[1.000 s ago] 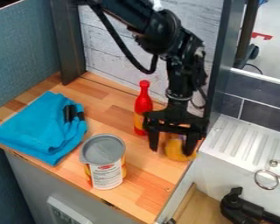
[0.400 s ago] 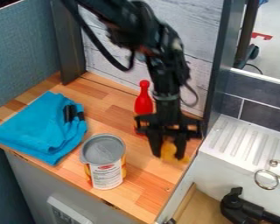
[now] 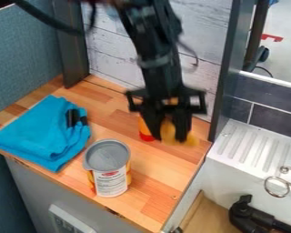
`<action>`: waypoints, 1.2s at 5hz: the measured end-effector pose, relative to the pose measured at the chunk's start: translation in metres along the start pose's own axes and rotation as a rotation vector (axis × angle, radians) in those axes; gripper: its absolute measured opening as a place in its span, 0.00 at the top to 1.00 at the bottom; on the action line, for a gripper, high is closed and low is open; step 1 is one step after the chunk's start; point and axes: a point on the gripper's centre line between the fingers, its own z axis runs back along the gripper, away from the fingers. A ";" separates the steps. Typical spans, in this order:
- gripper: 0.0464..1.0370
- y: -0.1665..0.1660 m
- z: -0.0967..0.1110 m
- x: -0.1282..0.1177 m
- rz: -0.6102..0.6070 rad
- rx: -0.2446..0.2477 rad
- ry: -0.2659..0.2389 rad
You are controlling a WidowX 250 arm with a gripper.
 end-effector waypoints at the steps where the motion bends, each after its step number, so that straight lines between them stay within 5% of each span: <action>1: 0.56 0.004 0.050 -0.010 -0.026 -0.047 -0.062; 2: 0.56 0.036 0.081 0.005 0.038 -0.052 -0.105; 4: 0.56 0.119 0.095 0.038 0.199 -0.008 -0.092; 5: 0.56 0.154 0.082 0.058 0.274 0.066 -0.059; 6: 0.56 0.182 0.048 0.074 0.322 0.130 -0.008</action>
